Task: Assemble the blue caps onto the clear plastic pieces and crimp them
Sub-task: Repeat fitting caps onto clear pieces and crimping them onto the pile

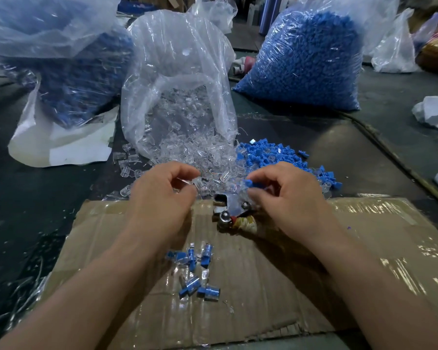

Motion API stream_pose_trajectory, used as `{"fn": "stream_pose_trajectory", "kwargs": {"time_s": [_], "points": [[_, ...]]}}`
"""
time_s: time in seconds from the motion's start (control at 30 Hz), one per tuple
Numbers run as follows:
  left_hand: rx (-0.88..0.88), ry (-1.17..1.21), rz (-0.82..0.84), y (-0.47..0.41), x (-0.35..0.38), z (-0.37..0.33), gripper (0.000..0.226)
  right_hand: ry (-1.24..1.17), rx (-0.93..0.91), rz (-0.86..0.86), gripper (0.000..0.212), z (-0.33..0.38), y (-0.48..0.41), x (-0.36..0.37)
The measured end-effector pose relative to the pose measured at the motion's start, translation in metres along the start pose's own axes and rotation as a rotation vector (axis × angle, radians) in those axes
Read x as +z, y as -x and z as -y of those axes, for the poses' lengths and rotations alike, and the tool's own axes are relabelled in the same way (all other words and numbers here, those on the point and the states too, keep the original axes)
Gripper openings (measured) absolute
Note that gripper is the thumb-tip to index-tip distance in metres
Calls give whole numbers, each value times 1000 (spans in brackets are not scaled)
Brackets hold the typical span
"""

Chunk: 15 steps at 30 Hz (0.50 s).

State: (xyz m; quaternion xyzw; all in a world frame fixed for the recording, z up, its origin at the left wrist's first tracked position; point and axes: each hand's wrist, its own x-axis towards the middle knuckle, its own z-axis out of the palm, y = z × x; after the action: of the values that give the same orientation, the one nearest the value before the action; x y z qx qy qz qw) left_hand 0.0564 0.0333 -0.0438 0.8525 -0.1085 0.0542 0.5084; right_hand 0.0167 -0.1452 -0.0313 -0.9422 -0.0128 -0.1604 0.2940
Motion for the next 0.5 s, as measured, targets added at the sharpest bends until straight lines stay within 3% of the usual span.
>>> {"fn": "stream_pose_trajectory", "kwargs": {"time_s": [0.2, 0.5], "points": [[130, -412, 90, -4, 5, 14, 33, 99, 165, -69, 14, -25, -8, -6], [148, -537, 138, -6, 4, 16, 31, 177, 147, 3, 17, -32, -10, -3]]}}
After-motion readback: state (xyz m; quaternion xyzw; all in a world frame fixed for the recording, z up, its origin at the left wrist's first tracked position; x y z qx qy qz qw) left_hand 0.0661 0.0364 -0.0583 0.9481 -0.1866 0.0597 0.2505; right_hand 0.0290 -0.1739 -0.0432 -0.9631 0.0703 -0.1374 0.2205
